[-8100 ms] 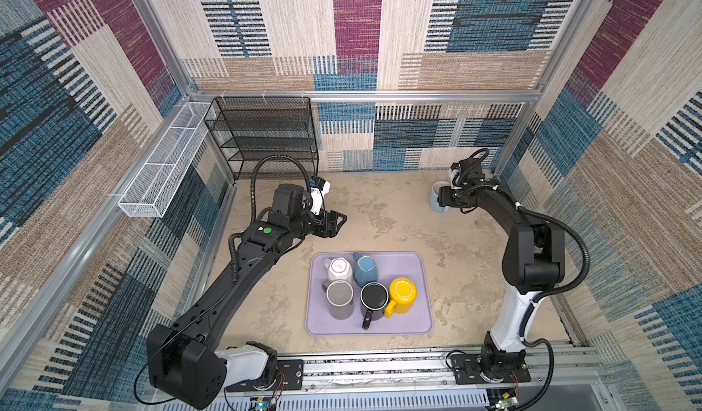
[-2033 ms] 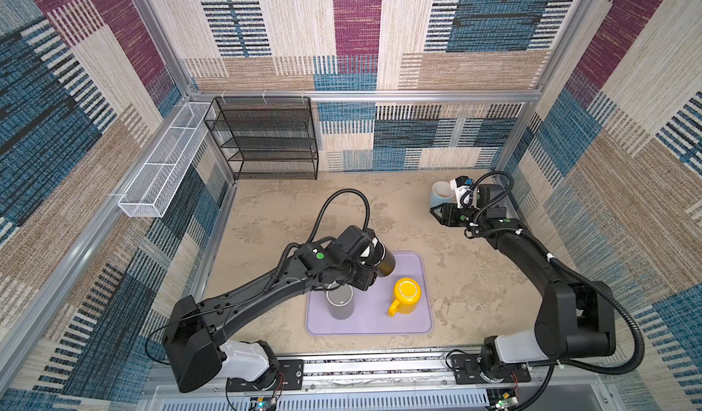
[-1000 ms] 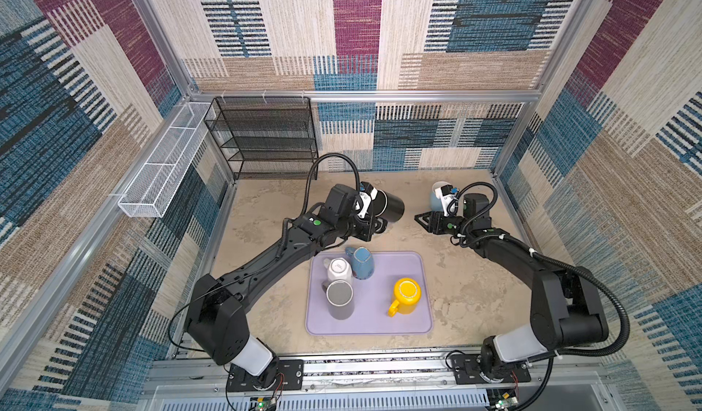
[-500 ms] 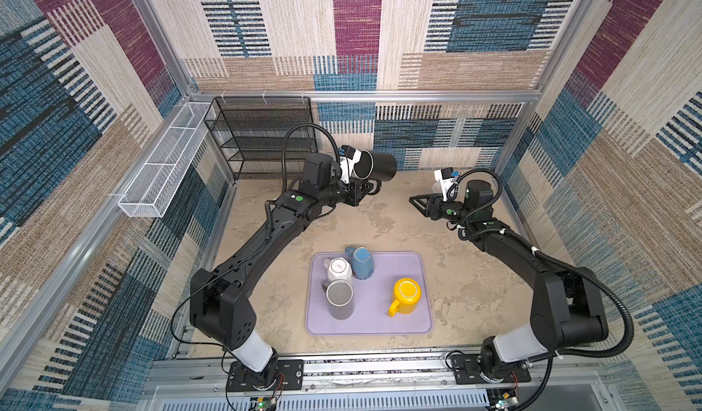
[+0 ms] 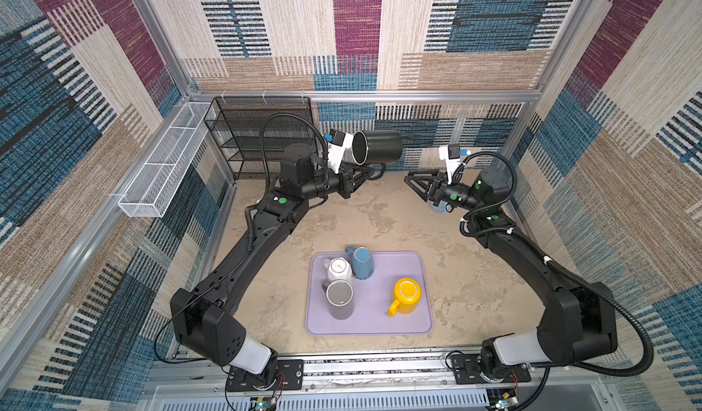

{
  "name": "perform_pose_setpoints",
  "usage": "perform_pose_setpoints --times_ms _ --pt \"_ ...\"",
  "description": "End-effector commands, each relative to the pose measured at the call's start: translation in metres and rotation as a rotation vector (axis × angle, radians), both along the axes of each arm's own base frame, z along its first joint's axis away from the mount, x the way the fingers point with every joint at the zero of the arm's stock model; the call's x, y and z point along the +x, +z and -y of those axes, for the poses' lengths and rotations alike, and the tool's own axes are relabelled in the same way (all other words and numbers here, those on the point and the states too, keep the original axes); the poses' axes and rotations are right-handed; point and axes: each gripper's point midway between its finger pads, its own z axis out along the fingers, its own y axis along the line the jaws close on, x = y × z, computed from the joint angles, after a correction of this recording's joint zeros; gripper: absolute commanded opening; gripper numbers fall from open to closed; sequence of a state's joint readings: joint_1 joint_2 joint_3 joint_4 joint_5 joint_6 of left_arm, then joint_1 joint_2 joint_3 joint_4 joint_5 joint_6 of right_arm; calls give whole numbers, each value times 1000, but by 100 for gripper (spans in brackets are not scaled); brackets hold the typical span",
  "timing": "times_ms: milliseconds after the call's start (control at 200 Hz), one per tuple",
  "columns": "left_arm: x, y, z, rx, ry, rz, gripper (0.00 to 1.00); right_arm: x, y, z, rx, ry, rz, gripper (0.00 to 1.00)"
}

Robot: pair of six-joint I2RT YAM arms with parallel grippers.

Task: Turn the mug right side up
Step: Place the mug at the top-right of the table.

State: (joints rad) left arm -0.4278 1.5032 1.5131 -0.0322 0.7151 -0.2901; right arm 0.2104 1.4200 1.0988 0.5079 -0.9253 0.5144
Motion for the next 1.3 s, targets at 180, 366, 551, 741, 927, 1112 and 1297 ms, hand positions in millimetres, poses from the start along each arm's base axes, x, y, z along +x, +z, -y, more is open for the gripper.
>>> perform_pose_setpoints --times_ms 180,366,551,741,927,1112,1297 --pt "-38 47 -2 -115 -123 161 0 -34 44 -30 40 163 130 53" --pt "-48 48 -5 -125 -131 162 0 -46 52 -45 53 225 160 53" --pt "-53 49 -6 -146 -137 173 0 -57 59 -56 74 268 185 51" --pt "-54 53 -6 -185 -147 186 0 -66 67 -62 115 291 197 47" --pt "-53 53 -5 -209 -160 186 0 -71 73 -67 143 312 210 45" --pt "-50 51 -5 -222 -145 189 0 -72 79 -67 188 320 209 42" --pt "-50 50 -6 -228 -137 206 0 -75 89 -65 232 325 219 36"
